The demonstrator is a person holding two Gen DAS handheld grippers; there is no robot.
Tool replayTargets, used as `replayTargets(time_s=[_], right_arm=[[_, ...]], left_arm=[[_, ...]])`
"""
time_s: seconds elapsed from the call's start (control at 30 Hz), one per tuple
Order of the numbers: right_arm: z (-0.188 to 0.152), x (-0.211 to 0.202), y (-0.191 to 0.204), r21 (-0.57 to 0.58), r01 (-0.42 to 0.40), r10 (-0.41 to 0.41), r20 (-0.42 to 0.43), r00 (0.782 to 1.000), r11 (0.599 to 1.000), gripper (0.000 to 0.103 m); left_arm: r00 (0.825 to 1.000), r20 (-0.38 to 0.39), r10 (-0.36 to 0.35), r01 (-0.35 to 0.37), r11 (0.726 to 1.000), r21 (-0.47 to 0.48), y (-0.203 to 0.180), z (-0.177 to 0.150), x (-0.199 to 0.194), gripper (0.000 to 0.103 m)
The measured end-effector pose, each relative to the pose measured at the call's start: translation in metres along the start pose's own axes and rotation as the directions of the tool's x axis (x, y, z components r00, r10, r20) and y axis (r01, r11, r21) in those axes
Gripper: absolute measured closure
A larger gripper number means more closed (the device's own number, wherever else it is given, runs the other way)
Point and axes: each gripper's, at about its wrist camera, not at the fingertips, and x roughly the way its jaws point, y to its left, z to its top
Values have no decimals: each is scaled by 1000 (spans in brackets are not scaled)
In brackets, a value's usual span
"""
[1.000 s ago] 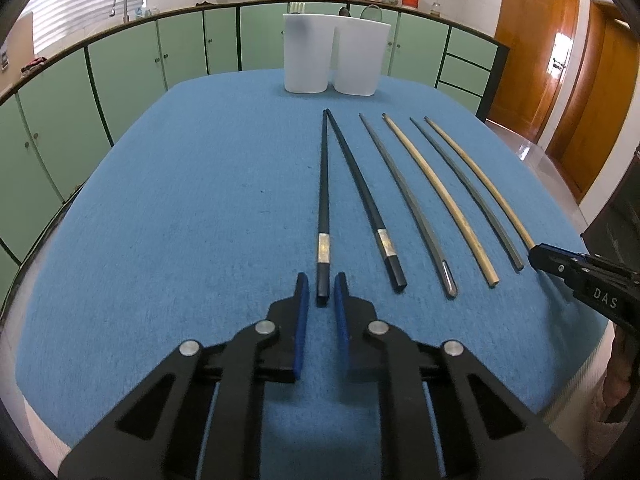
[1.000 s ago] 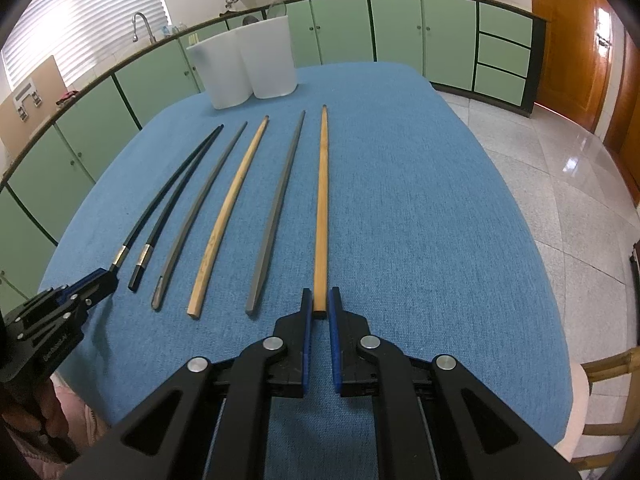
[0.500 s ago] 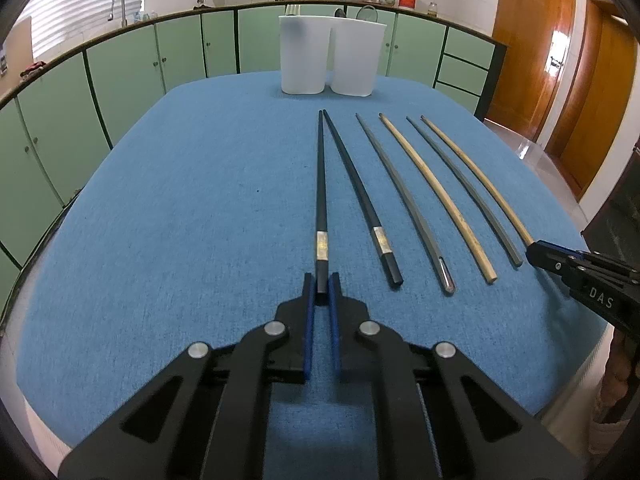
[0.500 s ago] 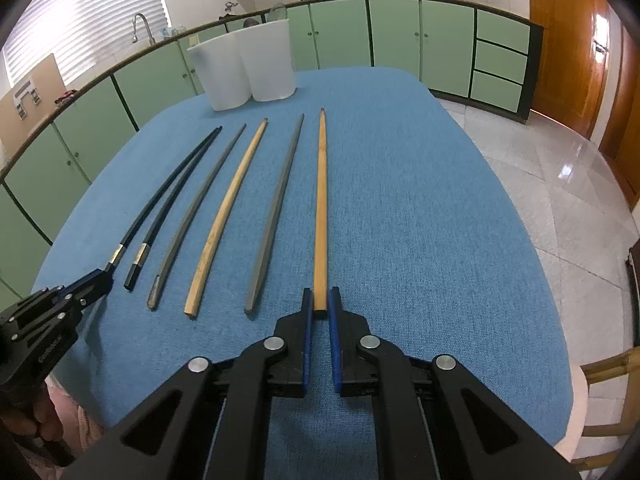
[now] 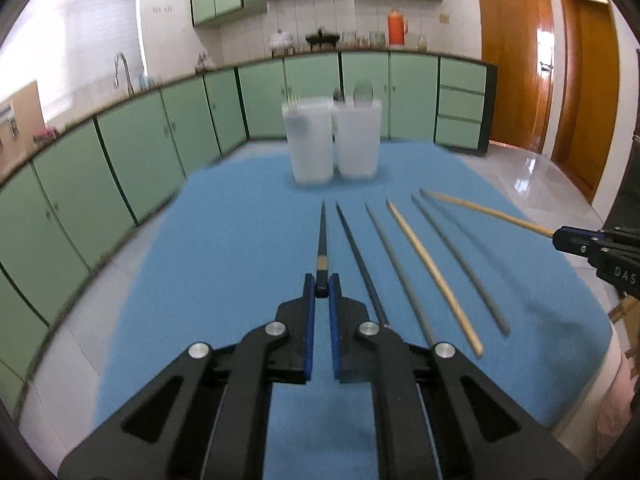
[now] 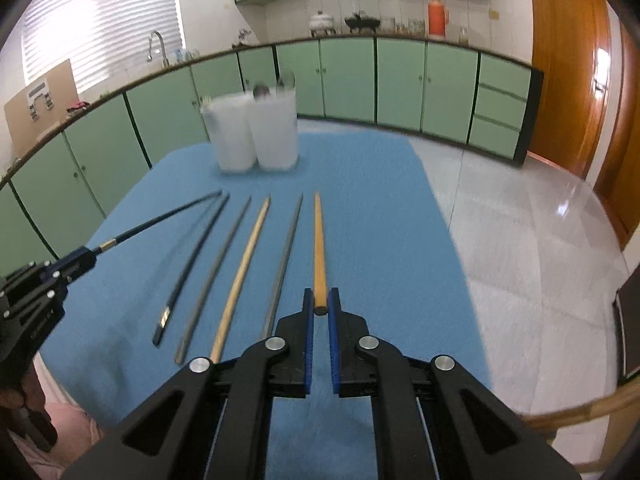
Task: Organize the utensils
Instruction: 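Lift the black chopstick toward the holder with the left tool while the right lifts the wooden one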
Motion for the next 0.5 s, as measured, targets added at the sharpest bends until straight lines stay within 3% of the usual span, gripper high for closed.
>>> replayTargets(time_s=[0.2,0.5], right_arm=[[38,-13,-3,-27,-14,15,56,998,1000,96],[89,-17,-6,-66,-60,67,110,992,996,96]], left_arm=[[996,86,-23,22,1000,12,9,50,-15,97],[991,116,-67,70,997,-27,22,102,-12,97]])
